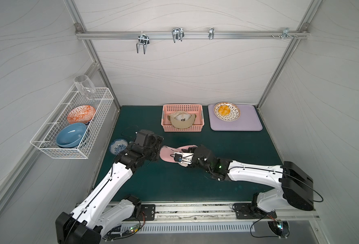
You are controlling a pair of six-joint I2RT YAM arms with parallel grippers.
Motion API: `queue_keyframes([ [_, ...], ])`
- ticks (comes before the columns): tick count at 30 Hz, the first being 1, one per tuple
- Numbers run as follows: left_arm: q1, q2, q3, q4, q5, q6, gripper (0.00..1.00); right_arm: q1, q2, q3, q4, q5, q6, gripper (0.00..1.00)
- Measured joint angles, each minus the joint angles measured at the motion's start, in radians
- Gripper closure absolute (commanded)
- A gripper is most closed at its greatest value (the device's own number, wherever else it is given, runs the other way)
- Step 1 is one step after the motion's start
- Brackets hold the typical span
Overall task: Turn the baseball cap inside out
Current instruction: Turn over the baseball cap.
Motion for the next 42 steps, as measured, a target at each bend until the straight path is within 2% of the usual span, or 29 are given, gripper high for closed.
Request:
queue_keyframes([
  [4,0.012,0.001,-0.011,0.148,-0.053,0.369,0.00,-0.140,-0.116,0.002,-0.113,-0.123,0.098,1.00],
  [5,0.025,0.000,-0.034,0.206,-0.032,0.446,0.00,-0.175,-0.145,0.006,-0.140,-0.161,0.120,1.00],
  [8,0.098,0.019,-0.140,0.409,0.135,0.611,0.03,-0.278,-0.219,0.026,-0.220,-0.261,0.185,1.00],
  [12,0.206,0.101,-0.251,0.636,0.390,0.719,0.04,-0.399,-0.286,0.062,-0.330,-0.420,0.261,1.00],
  [16,0.218,0.140,-0.302,0.863,0.608,0.772,0.02,-0.480,-0.310,0.099,-0.431,-0.536,0.320,1.00],
  [20,0.212,0.140,-0.319,1.054,0.742,0.789,0.00,-0.492,-0.304,0.122,-0.490,-0.602,0.354,1.00],
  [24,0.170,0.140,-0.319,1.141,0.812,0.830,0.00,-0.492,-0.278,0.147,-0.518,-0.656,0.382,1.00],
  [29,0.078,0.163,-0.286,1.094,0.837,0.923,0.00,-0.492,-0.254,0.162,-0.527,-0.708,0.409,1.00],
  [32,0.062,0.188,-0.263,1.073,0.843,0.956,0.03,-0.492,-0.250,0.172,-0.531,-0.733,0.421,1.00],
  [37,0.039,0.247,-0.203,1.007,0.843,1.008,0.17,-0.486,-0.247,0.173,-0.535,-0.772,0.425,1.00],
  [40,0.027,0.285,-0.170,0.975,0.851,1.027,0.39,-0.481,-0.240,0.180,-0.543,-0.784,0.425,1.00],
  [42,0.021,0.301,-0.154,0.958,0.858,1.037,0.62,-0.479,-0.239,0.182,-0.544,-0.784,0.425,1.00],
])
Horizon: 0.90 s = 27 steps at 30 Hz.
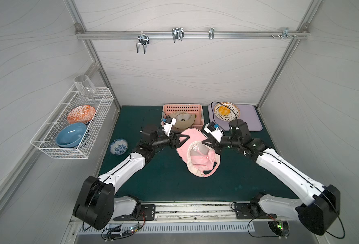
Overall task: Turn the baseball cap inside out
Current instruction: Turn over the baseball cap.
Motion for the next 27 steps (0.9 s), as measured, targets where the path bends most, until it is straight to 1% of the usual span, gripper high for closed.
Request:
queue_keyframes([
  [1,-0.002,0.005,0.006,-0.008,0.001,0.003,0.73,0.000,0.000,0.000,-0.001,0.002,0.000,0.97],
  [2,-0.004,0.006,0.011,-0.012,0.003,0.003,0.83,0.000,0.000,0.000,-0.002,0.008,0.004,0.87],
  [3,-0.005,0.006,0.015,-0.013,0.003,0.007,0.93,0.000,0.001,0.000,-0.003,0.017,0.007,0.67],
  [4,-0.006,0.003,0.017,-0.014,-0.002,0.002,1.00,0.000,0.001,-0.001,-0.005,0.026,0.020,0.56],
  [8,-0.013,-0.028,0.019,-0.064,-0.054,0.032,1.00,-0.019,-0.006,-0.018,0.024,0.054,0.060,0.44],
  [12,-0.010,-0.083,0.019,-0.099,-0.102,0.041,1.00,-0.066,-0.039,-0.090,0.052,0.058,0.108,0.40],
  [19,-0.010,-0.137,0.019,-0.106,-0.116,0.040,1.00,-0.085,-0.048,-0.202,0.092,0.072,0.138,0.39],
  [22,-0.010,-0.141,0.019,-0.109,-0.113,0.035,1.00,-0.086,-0.045,-0.225,0.125,0.091,0.140,0.47],
  [23,-0.010,-0.141,0.019,-0.109,-0.113,0.033,1.00,-0.086,-0.043,-0.231,0.138,0.099,0.140,0.55],
  [26,-0.010,-0.143,0.019,-0.111,-0.107,0.029,1.00,-0.086,-0.031,-0.244,0.183,0.138,0.153,0.83],
  [27,-0.010,-0.145,0.019,-0.114,-0.104,0.029,1.00,-0.087,-0.026,-0.248,0.196,0.152,0.160,0.90],
])
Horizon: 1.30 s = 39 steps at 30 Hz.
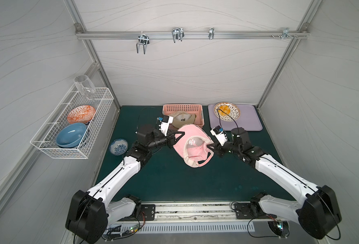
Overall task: Turn the baseball cap inside out
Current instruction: Turn over the baseball cap.
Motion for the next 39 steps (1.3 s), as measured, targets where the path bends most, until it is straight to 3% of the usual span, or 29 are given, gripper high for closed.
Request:
queue_keyframes([
  [3,0.000,-0.009,0.000,-0.021,-0.007,0.001,1.00,0.000,0.008,-0.006,0.029,0.058,0.027,1.00],
  [8,-0.016,-0.034,0.000,-0.083,-0.120,0.022,1.00,0.043,0.010,0.011,-0.001,0.203,0.055,1.00],
  [12,-0.068,-0.049,0.030,-0.141,-0.296,0.068,1.00,0.137,0.052,0.117,-0.137,0.379,0.072,1.00],
  [16,-0.175,-0.050,0.079,-0.170,-0.552,0.136,1.00,0.238,0.151,0.249,-0.284,0.605,0.112,0.98],
  [20,-0.202,-0.047,0.083,-0.206,-0.668,0.143,1.00,0.269,0.217,0.298,-0.336,0.709,0.158,0.93],
  [23,-0.210,-0.046,0.083,-0.214,-0.676,0.143,1.00,0.272,0.211,0.282,-0.333,0.710,0.177,0.85],
  [26,-0.208,-0.046,0.085,-0.214,-0.687,0.144,1.00,0.256,0.164,0.249,-0.331,0.678,0.180,0.67],
  [31,-0.195,-0.046,0.100,-0.219,-0.705,0.146,1.00,0.180,0.031,0.192,-0.317,0.496,0.174,0.45],
  [35,-0.194,-0.048,0.110,-0.237,-0.689,0.145,1.00,0.113,-0.064,0.136,-0.261,0.294,0.169,0.40],
  [39,-0.194,-0.056,0.110,-0.249,-0.672,0.138,1.00,0.085,-0.087,0.081,-0.212,0.170,0.169,0.39],
])
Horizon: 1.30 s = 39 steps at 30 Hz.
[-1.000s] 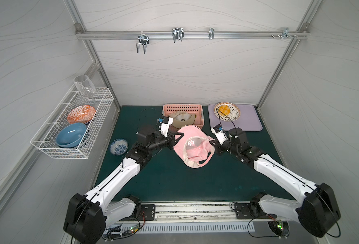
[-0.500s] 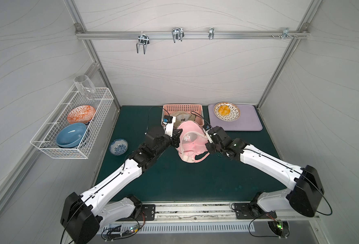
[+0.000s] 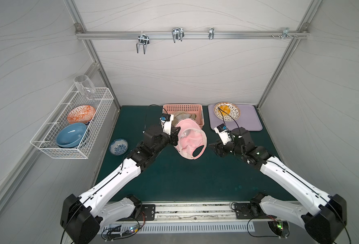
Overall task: Turn the baseball cap inside out
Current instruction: Turn over the baseball cap.
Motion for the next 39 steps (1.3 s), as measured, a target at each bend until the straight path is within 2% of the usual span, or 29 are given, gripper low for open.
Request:
queue_keyframes([
  [6,0.000,-0.013,0.016,-0.019,0.014,-0.066,1.00,0.013,0.023,-0.061,0.096,-0.180,0.009,0.42],
  [11,0.000,-0.017,0.025,-0.021,0.007,-0.167,1.00,0.146,0.047,-0.100,0.233,-0.202,-0.034,0.40],
  [17,0.000,-0.017,0.060,-0.071,-0.037,-0.295,1.00,0.271,0.113,-0.137,0.359,-0.115,-0.163,0.37],
  [27,0.000,0.013,0.108,-0.153,-0.076,-0.418,1.00,0.353,0.263,-0.123,0.476,0.087,-0.371,0.39],
  [29,0.000,0.024,0.122,-0.173,-0.074,-0.427,1.00,0.357,0.289,-0.114,0.485,0.126,-0.403,0.42],
  [31,0.000,0.031,0.134,-0.190,-0.071,-0.433,1.00,0.358,0.307,-0.106,0.490,0.152,-0.435,0.50],
  [35,0.000,0.042,0.152,-0.211,-0.061,-0.429,1.00,0.358,0.318,-0.093,0.488,0.170,-0.486,0.78],
  [39,0.001,0.056,0.181,-0.249,-0.051,-0.375,1.00,0.344,0.306,-0.079,0.429,0.119,-0.509,0.86],
])
